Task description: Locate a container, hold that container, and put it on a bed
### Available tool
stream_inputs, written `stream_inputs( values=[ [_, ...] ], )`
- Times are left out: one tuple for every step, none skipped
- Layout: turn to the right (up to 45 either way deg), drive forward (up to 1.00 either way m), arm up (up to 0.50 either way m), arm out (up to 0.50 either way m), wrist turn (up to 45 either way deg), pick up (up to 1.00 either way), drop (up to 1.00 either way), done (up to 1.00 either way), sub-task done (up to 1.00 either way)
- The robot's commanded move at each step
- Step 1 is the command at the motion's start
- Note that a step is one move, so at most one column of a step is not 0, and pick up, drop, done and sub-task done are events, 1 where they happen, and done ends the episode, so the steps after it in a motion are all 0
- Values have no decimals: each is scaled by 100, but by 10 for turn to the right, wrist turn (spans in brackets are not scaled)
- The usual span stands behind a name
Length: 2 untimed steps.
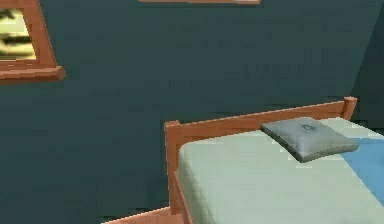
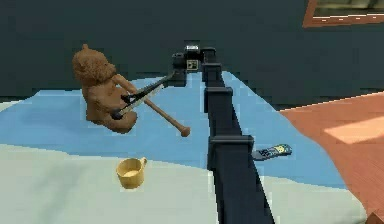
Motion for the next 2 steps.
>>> stream_inputs(
  values=[
    [0, 0, 0, -8, 0, 0, 0, 0, 0],
    [0, 0, 0, 0, 0, 0, 0, 100, 0]
  ],
)
